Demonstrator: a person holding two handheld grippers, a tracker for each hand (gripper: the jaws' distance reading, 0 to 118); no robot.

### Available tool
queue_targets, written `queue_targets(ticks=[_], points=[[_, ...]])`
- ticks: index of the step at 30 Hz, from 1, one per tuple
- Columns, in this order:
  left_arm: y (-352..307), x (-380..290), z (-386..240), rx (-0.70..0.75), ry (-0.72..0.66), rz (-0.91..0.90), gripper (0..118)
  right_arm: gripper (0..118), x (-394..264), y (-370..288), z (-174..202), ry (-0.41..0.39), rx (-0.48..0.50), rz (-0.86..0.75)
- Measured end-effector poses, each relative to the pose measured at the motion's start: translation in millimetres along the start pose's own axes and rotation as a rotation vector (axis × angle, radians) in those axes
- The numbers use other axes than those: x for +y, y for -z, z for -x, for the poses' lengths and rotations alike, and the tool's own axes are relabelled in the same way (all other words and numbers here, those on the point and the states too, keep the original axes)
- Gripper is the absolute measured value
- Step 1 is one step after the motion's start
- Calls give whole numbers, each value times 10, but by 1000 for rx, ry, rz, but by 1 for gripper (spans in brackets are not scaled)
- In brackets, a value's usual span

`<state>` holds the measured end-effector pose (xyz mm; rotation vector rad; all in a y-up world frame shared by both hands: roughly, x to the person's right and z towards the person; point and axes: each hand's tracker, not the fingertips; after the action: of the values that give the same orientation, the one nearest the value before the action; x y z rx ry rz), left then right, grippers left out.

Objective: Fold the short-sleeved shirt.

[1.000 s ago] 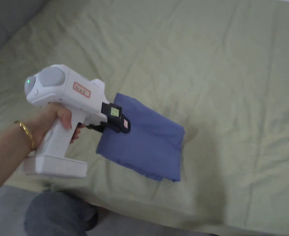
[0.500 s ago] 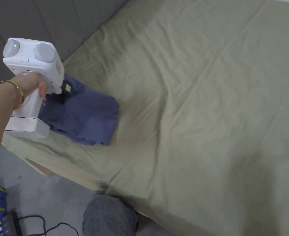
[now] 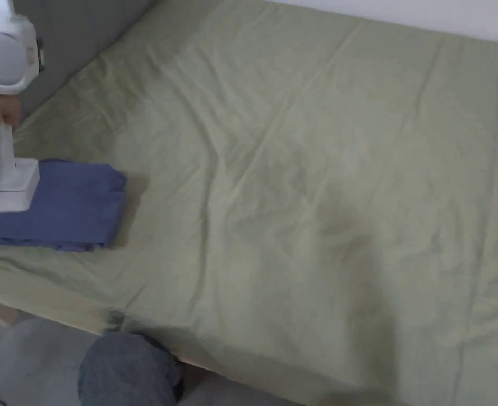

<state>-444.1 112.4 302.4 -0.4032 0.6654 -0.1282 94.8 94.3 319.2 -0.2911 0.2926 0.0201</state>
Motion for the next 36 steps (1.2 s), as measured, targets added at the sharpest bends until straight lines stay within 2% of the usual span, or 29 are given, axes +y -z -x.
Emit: queue_targets(ticks=[2,5,11,16,23,32,36], points=[[-424,224,-254,-81,-3,-127,0,0,208,-59,-73,-26,-5,-59],[-938,407,-598,-207,-95,-258,0,0,476,-143,-160,-91,-22,-123],[-1612,340,-1318,-388,-134,-369,0,0,695,-312,-235,-105,-54,-188],[-1986,38,-1731,-507,-143,-355,0,0,470,-434,-277,-64,-79,-188],[-2135,-521,-2012,-567,-83,-295,0,0,4,-548,-227,-20,-85,-146],[-2062,-990,-1942,-566,-78,-193,0,0,-353,-448,-198,18,-61,-59],[-2059,-1053,-1911,-567,-84,-152,0,0,-400,-405,-186,8,-55,-46]])
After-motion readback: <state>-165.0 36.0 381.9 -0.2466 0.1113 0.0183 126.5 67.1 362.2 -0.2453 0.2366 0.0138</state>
